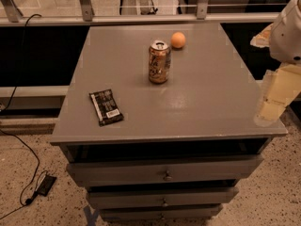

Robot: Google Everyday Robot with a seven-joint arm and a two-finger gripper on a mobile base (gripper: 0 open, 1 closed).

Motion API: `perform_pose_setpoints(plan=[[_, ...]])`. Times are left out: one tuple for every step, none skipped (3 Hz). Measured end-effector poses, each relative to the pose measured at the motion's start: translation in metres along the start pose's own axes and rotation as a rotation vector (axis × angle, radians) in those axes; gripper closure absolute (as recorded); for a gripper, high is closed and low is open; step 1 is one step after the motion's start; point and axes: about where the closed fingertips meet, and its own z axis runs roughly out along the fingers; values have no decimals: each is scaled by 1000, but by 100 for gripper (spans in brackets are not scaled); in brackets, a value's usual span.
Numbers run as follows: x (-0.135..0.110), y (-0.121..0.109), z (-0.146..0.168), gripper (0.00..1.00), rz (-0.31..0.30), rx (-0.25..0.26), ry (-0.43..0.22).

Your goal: Pick orange can

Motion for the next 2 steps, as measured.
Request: perform_pose_setpoints(plan=[[0, 0, 0, 0, 0, 0, 0], [-17, -22, 7, 0, -20, 9, -47]])
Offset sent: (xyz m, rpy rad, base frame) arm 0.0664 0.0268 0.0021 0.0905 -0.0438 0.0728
